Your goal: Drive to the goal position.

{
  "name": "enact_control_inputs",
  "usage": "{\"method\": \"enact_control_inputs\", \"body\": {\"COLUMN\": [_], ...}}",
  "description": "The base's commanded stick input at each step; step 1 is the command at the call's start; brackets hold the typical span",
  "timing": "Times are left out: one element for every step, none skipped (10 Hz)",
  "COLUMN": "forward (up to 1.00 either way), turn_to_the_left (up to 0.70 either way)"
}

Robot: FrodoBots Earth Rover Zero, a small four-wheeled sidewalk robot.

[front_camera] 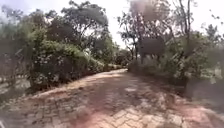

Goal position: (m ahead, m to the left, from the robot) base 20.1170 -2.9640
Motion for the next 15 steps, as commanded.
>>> {"method": "enact_control_inputs", "body": {"forward": [0.7,0.7,0.7,0.7,0.7,0.7,0.7,0.7,0.7,0.7,0.7,0.7,0.7,0.7,0.7], "turn_to_the_left": [0.0,0.0,0.0,0.0,0.0,0.0,0.0,0.0,0.0,0.0,0.0,0.0,0.0,0.0,0.0]}}
